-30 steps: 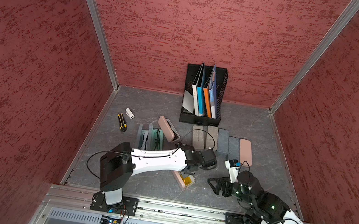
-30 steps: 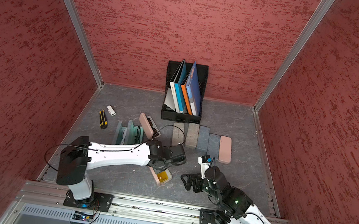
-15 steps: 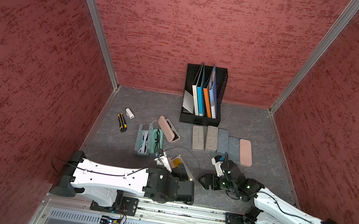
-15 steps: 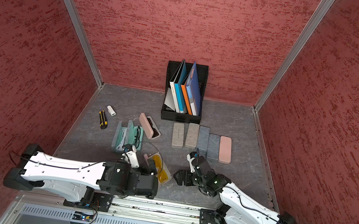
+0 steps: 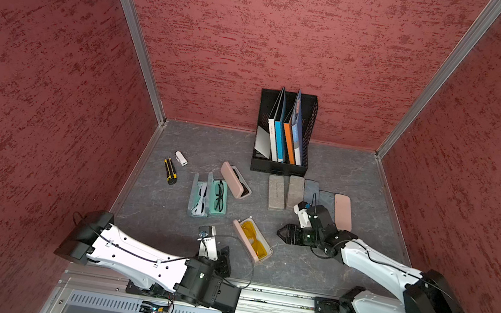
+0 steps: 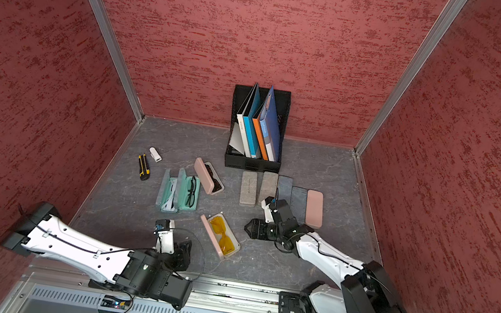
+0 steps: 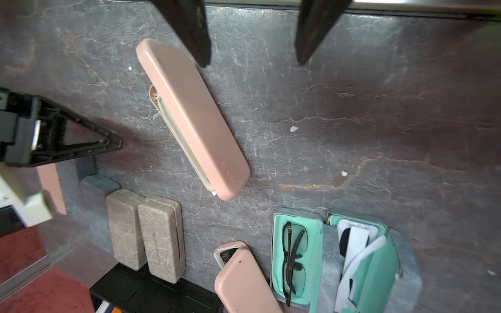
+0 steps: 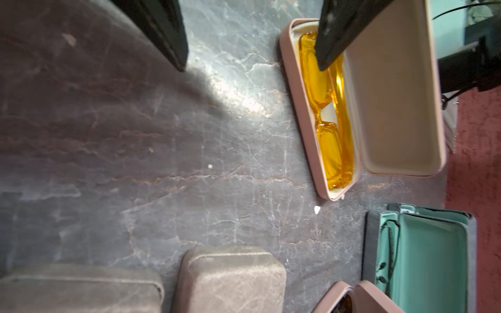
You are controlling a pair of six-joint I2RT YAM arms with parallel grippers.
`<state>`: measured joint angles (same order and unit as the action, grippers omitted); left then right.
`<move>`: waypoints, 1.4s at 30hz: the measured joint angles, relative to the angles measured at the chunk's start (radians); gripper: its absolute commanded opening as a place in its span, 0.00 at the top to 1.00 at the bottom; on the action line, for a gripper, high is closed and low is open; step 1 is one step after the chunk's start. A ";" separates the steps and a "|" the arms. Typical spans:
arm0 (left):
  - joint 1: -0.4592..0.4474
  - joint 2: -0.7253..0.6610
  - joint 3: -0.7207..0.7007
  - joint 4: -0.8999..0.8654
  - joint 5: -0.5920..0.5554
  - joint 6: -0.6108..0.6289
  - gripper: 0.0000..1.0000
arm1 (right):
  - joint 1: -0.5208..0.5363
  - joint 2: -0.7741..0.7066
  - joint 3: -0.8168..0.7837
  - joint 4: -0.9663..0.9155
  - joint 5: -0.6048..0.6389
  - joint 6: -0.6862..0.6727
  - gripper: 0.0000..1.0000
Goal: Close the glasses case
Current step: Close the glasses case at the center of the board.
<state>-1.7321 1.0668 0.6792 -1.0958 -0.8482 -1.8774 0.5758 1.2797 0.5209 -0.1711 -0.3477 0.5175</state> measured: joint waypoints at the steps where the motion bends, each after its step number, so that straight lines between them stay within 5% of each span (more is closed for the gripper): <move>1: 0.006 -0.042 -0.035 0.036 0.003 0.025 0.77 | -0.006 0.017 0.002 0.002 -0.002 0.001 0.49; 5: 0.074 -0.191 -0.158 0.190 0.053 0.151 0.87 | -0.016 0.085 0.014 0.022 -0.012 -0.005 0.80; 7: 0.115 -0.202 -0.178 0.240 0.088 0.204 0.89 | -0.017 0.114 0.018 0.035 -0.014 -0.002 0.87; 15: 0.225 -0.028 -0.166 0.398 0.216 0.348 0.89 | -0.017 0.204 0.042 0.090 -0.015 -0.004 0.94; 42: 0.473 0.119 -0.150 0.690 0.411 0.621 0.85 | 0.093 0.170 -0.053 0.238 -0.023 0.053 1.00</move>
<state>-1.2594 1.1858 0.5293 -0.4057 -0.4374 -1.2564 0.6685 1.4494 0.4679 0.0666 -0.3710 0.5709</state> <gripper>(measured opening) 0.146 0.047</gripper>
